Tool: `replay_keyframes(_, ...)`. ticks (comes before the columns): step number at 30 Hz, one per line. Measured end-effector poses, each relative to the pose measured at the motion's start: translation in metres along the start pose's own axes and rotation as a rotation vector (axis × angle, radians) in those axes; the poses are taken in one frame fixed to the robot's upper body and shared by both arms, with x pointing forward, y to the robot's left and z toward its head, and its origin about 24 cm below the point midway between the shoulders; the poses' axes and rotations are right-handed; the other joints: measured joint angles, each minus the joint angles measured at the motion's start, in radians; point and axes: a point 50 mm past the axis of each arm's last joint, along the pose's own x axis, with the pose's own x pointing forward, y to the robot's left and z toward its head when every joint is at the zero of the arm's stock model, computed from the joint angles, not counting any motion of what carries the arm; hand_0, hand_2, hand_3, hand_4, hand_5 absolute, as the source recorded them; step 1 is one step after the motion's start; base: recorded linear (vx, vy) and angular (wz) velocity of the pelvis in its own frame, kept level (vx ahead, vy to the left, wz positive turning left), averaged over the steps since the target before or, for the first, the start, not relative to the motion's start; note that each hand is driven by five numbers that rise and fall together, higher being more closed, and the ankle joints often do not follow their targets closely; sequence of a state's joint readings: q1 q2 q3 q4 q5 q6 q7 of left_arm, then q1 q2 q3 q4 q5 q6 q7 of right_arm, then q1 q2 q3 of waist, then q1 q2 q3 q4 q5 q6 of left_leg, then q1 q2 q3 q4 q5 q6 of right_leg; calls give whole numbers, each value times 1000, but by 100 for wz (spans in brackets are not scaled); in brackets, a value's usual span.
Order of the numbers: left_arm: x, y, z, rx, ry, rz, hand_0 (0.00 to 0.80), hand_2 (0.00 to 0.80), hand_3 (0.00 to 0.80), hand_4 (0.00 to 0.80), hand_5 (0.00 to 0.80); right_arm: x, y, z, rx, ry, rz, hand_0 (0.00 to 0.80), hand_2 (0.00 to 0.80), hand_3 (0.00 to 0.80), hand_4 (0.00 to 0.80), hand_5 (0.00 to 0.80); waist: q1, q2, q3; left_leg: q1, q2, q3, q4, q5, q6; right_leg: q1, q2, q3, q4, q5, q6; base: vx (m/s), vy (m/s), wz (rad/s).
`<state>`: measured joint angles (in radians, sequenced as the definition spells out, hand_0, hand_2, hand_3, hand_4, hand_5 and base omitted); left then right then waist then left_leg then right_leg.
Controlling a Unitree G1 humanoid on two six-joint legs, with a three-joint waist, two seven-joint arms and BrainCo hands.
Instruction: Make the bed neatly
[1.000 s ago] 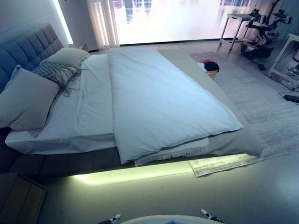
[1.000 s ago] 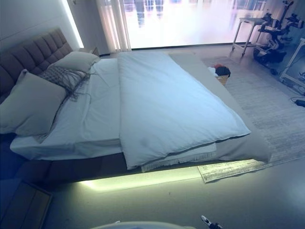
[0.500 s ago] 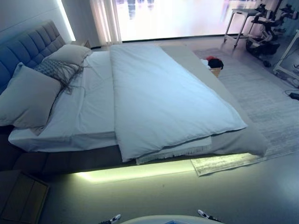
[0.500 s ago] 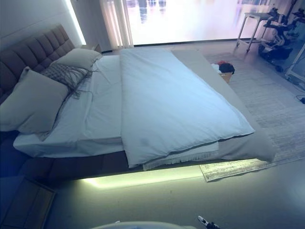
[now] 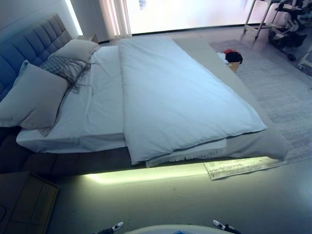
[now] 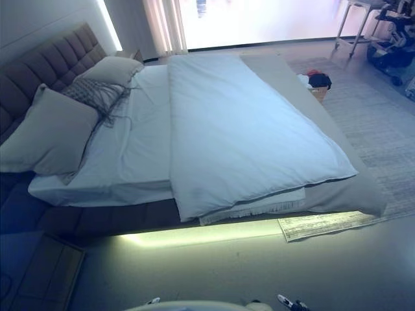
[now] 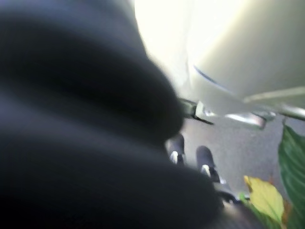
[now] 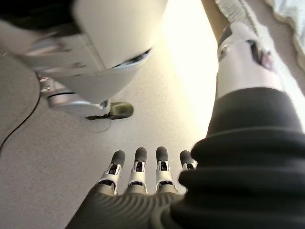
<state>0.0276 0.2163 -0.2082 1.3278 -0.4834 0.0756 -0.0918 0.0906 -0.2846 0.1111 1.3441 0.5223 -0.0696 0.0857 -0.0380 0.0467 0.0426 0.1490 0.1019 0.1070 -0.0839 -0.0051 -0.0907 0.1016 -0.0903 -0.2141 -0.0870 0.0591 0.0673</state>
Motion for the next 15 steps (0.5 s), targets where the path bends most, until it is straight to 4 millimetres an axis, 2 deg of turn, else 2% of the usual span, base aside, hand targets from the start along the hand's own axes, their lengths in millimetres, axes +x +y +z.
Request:
replay_keyframes(2, 0, 0, 2, -8, -5, 5, 0, 0, 0, 0, 0, 1, 2, 5, 3, -12, -4, 0, 0, 0, 0, 0, 0, -9, 10, -1, 2, 1, 12, 0, -2, -2, 1, 1, 1, -3, 4, -35, -128, -3)
replay_keyframes(4, 0, 2, 8, -39, -18, 23, 0, 0, 0, 0, 0, 4, 12, 19, 3, -42, 11, 0, 0, 0, 0, 0, 5, -22, 53, -29, 13, -1, 115, -32, -15, -13, 5, 2, 39, -24, -10, -22, -127, -13)
replay_keyframes(6, -1, 8, 17, -65, -42, 52, 0, 0, 0, 0, 0, 6, 32, 36, 6, -79, 52, 0, 0, 0, 0, 0, 19, -69, 99, -145, 14, -2, 351, -44, -28, -44, -10, 17, 95, -45, -30, 52, 18, -29)
replay_keyframes(7, 0, 7, 23, -76, -56, 50, 0, 0, 0, 0, 0, 7, 37, 42, 4, -93, 66, 0, 0, 0, 0, 0, 33, -84, 120, -213, 20, -2, 511, -29, -53, -40, -18, 30, 102, -49, -43, 164, 124, -21)
replay_keyframes(8, 0, 5, 25, -97, -71, 42, 0, 0, 0, 0, 0, 7, 37, 44, 2, -98, 66, 0, 0, 0, 0, 0, 37, -92, 128, -261, 29, -2, 581, 5, -85, -25, -21, 31, 92, -45, -52, 260, 193, -10)
replay_keyframes(9, 0, 3, 25, -103, -71, 35, 0, 0, 0, 0, 0, 7, 38, 46, -2, -102, 68, 0, 0, 0, 0, 0, 49, -93, 128, -277, 30, 0, 586, -4, -92, -17, -25, 30, 80, -45, -55, 331, 230, -17)
replay_keyframes(10, 1, -1, 23, -126, -67, 26, 0, 0, 0, 0, 0, 7, 35, 49, 2, -109, 62, 0, 0, 0, 0, 0, 58, -86, 128, -260, 23, 16, 513, -6, -91, -23, -30, 31, 74, -46, -55, 368, 237, -34)
replay_keyframes(11, 1, -4, 17, -162, -52, 22, 0, 0, 0, 0, 0, 7, 35, 54, -2, -119, 62, 0, 0, 0, 0, 0, 52, -68, 130, -234, 8, 38, 371, -3, -85, -15, -22, 39, 21, -53, -43, 386, 203, -52)
replay_keyframes(12, 3, -14, 10, -202, -24, 13, 0, 0, 0, 0, 0, 7, 28, 62, -6, -133, 48, 0, 0, 0, 0, 0, 62, 8, 129, -217, 56, 34, 223, -24, -63, -12, 53, 44, 64, -55, -44, 335, 155, -37)
replay_keyframes(13, 3, -20, 9, -223, -19, 9, 0, 0, 0, 0, 0, 6, 26, 66, 11, -136, 43, 0, 0, 0, 0, 0, 73, 80, 138, -210, 125, 23, 145, 50, -68, -63, 117, 35, 329, -156, -76, 373, 179, -28)
replay_keyframes(14, 2, -8, 18, -234, -61, 35, 0, 0, 0, 0, 0, 8, 38, 52, 32, -90, 71, 0, 0, 0, 0, 0, 88, 9, 147, -201, 80, 32, 138, 75, -63, -51, 69, 63, 385, -293, -63, 361, 206, 6)
replay_keyframes(15, 1, -3, 21, -261, -86, 54, 0, 0, 0, 0, 0, 8, 48, 45, 58, -66, 101, 0, 0, 0, 0, 0, 78, -28, 169, -199, 74, 30, 148, 89, -53, 2, 75, 78, 330, -295, -88, 389, 248, 31)
